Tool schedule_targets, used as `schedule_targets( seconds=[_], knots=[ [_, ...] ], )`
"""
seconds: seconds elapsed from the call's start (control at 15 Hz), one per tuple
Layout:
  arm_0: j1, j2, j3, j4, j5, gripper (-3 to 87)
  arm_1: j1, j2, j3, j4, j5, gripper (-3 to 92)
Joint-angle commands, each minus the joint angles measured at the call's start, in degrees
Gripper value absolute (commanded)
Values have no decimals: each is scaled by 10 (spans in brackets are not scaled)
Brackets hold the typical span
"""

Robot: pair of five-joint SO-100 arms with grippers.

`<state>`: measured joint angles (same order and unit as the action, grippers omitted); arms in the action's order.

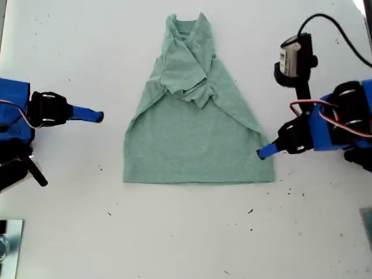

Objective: Fold t shirt

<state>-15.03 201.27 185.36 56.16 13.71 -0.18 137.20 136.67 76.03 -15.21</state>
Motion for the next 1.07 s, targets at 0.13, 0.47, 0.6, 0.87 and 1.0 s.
schedule_targets(
  seconds=[0.13,0.47,0.6,0.87,1.0],
  knots=[
    [4,3,6,3,-1,-2,-42,11,96,-136,60,269],
    [4,3,6,3,-1,-2,-52,-147,83,-221,61,71],
    [4,3,6,3,-1,-2,-52,-168,76,-220,62,26],
    [4,3,6,3,-1,-2,-51,-127,-23,-44,54,7],
    [4,3,6,3,-1,-2,-49,-113,-135,113,26,7]
  ],
)
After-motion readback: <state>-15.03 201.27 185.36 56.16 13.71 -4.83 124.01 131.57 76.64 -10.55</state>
